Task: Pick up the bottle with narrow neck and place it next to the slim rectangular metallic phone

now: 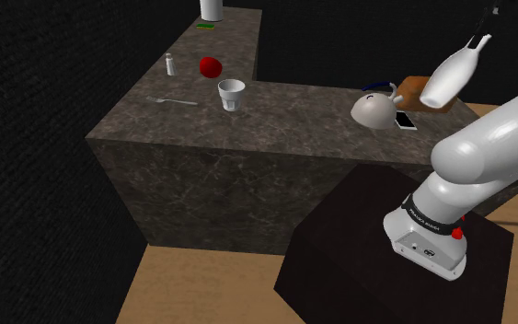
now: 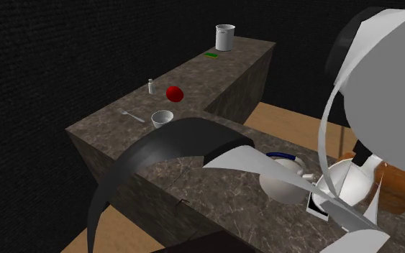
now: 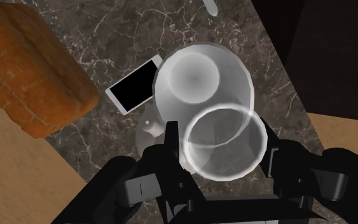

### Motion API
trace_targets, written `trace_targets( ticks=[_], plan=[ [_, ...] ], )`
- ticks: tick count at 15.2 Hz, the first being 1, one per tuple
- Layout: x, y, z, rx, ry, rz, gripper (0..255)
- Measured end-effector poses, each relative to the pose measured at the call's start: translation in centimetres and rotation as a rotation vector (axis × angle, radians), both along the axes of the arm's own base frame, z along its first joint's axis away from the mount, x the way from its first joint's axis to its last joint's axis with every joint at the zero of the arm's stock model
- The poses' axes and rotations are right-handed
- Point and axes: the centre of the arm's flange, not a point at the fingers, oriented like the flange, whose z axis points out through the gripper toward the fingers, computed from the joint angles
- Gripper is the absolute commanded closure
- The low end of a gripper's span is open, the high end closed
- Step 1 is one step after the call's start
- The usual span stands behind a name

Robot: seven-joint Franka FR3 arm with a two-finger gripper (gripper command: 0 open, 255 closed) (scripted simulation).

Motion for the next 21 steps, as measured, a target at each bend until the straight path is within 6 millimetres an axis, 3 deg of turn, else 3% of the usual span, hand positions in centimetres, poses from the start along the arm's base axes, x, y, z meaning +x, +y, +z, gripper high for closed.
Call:
trace_targets(
  ticks=[21],
  plan=[
    [0.0, 0.0, -11.1, 0.000, 0.000, 0.000, 255]
  ],
)
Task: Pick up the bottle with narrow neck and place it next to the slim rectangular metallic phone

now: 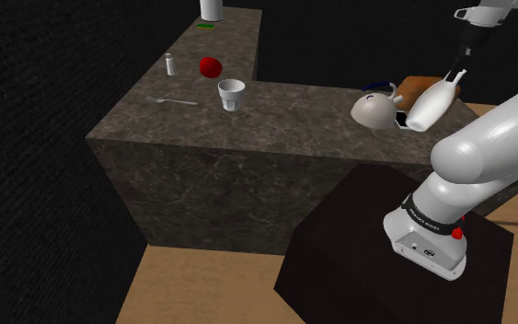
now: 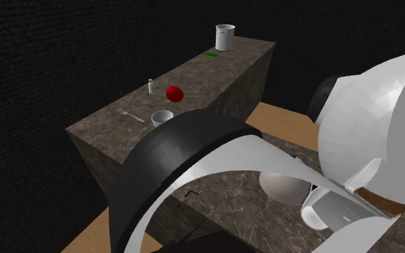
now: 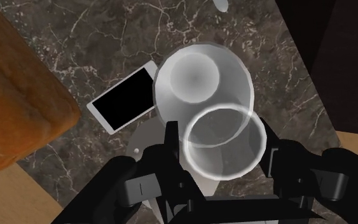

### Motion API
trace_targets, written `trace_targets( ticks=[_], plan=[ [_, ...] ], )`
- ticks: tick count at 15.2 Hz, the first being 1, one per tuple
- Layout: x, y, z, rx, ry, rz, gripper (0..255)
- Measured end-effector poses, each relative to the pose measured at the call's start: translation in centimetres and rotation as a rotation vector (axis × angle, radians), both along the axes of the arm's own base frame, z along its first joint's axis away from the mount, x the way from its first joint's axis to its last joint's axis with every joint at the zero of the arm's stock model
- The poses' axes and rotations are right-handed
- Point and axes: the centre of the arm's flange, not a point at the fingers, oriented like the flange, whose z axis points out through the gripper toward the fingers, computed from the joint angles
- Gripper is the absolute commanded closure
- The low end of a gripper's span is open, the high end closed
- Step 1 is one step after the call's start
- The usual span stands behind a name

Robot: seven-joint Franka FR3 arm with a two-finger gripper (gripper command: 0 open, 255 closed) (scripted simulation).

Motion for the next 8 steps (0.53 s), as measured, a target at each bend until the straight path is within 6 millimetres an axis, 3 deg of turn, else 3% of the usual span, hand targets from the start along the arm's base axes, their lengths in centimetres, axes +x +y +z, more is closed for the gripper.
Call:
trace_targets(
  ticks=[8],
  plan=[
    [0.0, 0.1, -4.1, 0.000, 0.000, 0.000, 255]
  ],
)
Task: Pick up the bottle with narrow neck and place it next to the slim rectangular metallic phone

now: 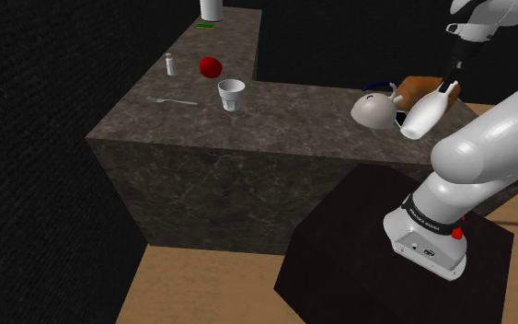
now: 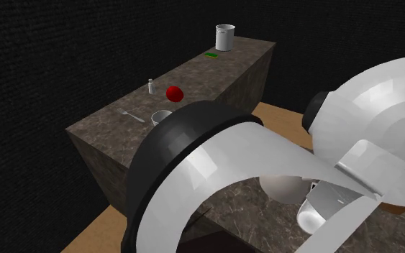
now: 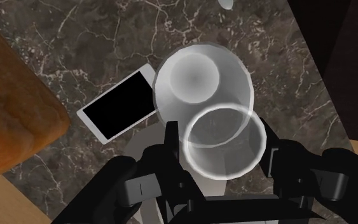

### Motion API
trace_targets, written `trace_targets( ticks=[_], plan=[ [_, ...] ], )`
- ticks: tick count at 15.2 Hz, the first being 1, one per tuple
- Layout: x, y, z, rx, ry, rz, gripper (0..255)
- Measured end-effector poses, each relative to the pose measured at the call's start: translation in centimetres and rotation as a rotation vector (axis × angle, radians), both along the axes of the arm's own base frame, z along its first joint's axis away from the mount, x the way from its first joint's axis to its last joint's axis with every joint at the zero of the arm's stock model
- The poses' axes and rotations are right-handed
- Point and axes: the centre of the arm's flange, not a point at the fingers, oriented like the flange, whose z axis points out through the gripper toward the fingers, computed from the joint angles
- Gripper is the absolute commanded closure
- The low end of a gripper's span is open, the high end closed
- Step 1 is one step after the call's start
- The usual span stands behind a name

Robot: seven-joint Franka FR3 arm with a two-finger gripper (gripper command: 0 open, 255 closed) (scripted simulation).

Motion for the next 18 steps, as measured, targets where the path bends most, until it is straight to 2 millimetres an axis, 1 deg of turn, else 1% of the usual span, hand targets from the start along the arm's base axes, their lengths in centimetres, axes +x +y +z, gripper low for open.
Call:
trace_targets(
  ticks=[6, 7, 13, 15, 17, 18],
  plan=[
    [0.0, 0.0, -0.3, -0.001, -0.001, 0.000, 255],
    [0.0, 0.0, -0.3, -0.001, -0.001, 0.000, 0],
    [0.0, 0.0, -0.3, -0.001, -0.001, 0.000, 0],
    [0.3, 0.1, 1.2, -0.002, -0.001, 0.000, 0],
    [0.3, 0.0, 3.5, -0.002, -0.002, 0.000, 0],
    [0.2, 0.1, 4.1, -0.002, -0.002, 0.000, 0]
  ],
)
